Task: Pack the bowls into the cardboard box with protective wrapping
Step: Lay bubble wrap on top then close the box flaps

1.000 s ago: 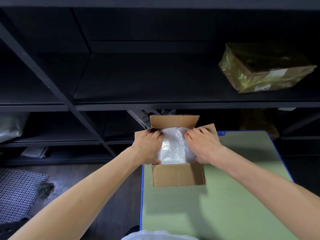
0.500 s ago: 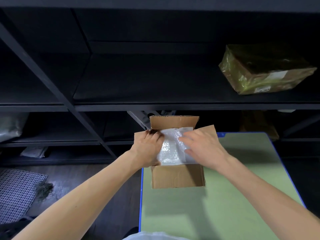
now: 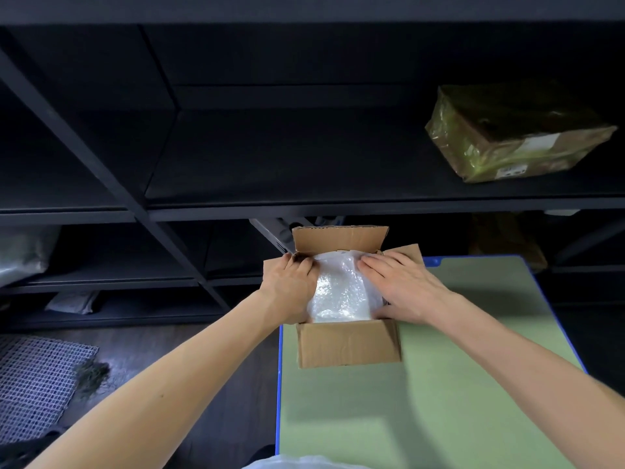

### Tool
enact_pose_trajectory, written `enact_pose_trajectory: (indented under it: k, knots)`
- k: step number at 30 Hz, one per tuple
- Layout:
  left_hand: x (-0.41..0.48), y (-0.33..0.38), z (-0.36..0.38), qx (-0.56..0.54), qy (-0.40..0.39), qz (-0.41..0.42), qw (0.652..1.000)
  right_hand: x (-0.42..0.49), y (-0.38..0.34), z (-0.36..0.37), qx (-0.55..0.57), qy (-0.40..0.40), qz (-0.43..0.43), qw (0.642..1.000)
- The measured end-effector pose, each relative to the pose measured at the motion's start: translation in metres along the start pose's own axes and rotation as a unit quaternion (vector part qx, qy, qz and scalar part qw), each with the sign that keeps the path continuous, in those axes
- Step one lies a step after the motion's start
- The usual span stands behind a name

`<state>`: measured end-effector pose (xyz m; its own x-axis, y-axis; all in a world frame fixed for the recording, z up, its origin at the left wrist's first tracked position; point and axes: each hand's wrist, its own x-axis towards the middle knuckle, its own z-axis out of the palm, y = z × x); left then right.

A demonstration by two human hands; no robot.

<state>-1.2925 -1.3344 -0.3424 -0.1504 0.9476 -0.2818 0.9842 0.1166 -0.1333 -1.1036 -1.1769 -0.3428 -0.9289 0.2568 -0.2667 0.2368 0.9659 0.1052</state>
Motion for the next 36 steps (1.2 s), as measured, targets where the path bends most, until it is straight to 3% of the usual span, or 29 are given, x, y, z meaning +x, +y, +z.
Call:
enact_pose_trajectory:
  k: [6, 14, 18, 22, 27, 36]
  knots:
    - [-0.003, 0.000, 0.001, -0.038, 0.001, -0.008, 0.999, 0.000, -0.005, -0.007, 0.005, -0.017, 0.024, 1.000]
    - [-0.042, -0.007, 0.014, -0.156, 0.120, 0.016, 0.980, -0.034, 0.001, -0.011, 0.083, 0.079, 0.074, 0.991]
    - [-0.053, -0.004, 0.016, -0.241, 0.156, -0.067, 0.956, -0.046, 0.001, -0.012, 0.129, 0.110, 0.164, 0.972]
    - [-0.059, 0.002, 0.016, -0.374, 0.109, -0.183, 0.903, -0.049, -0.009, -0.013, 0.222, 0.110, 0.253, 0.935]
    - [-0.056, 0.008, 0.013, -0.416, 0.113, -0.206, 0.878, -0.046, -0.023, -0.023, 0.236, 0.214, 0.169, 0.933]
    - [-0.055, 0.004, 0.014, -0.417, 0.097, -0.237, 0.872, -0.030, -0.063, -0.007, 0.205, 0.204, 0.154, 0.945]
